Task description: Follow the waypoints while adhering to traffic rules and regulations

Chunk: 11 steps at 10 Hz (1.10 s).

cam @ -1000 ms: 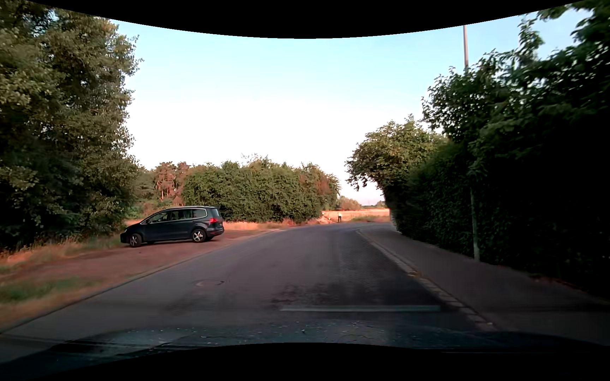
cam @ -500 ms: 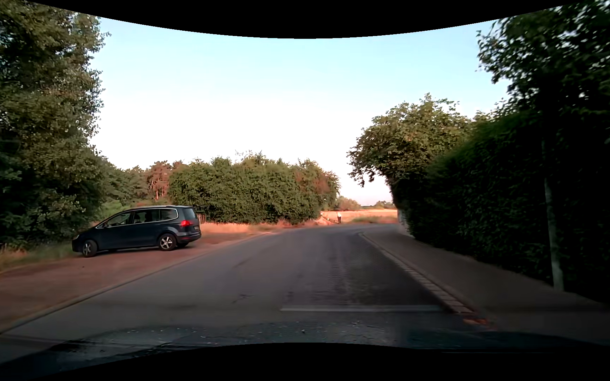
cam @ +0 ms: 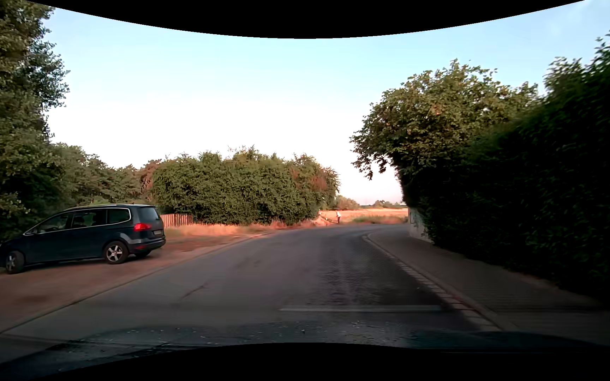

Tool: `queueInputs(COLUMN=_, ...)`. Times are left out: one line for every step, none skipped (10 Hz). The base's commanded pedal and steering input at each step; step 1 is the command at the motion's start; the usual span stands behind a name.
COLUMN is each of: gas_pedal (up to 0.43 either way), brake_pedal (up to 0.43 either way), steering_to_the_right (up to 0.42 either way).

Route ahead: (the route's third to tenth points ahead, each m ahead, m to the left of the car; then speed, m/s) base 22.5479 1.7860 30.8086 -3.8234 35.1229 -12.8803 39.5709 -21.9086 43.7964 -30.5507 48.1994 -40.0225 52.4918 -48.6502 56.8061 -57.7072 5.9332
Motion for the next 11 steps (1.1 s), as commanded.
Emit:
queueInputs(gas_pedal=0.000, brake_pedal=0.000, steering_to_the_right=0.003)
queueInputs(gas_pedal=0.000, brake_pedal=0.000, steering_to_the_right=0.003)
queueInputs(gas_pedal=0.000, brake_pedal=0.000, steering_to_the_right=0.003)
queueInputs(gas_pedal=0.000, brake_pedal=0.000, steering_to_the_right=0.003)
queueInputs(gas_pedal=0.000, brake_pedal=0.000, steering_to_the_right=0.003)
queueInputs(gas_pedal=0.000, brake_pedal=0.000, steering_to_the_right=0.003)
queueInputs(gas_pedal=0.000, brake_pedal=0.000, steering_to_the_right=0.002)
queueInputs(gas_pedal=0.000, brake_pedal=0.000, steering_to_the_right=0.002)
queueInputs(gas_pedal=0.000, brake_pedal=0.000, steering_to_the_right=0.002)
queueInputs(gas_pedal=0.000, brake_pedal=0.000, steering_to_the_right=0.002)
queueInputs(gas_pedal=0.000, brake_pedal=0.000, steering_to_the_right=0.002)
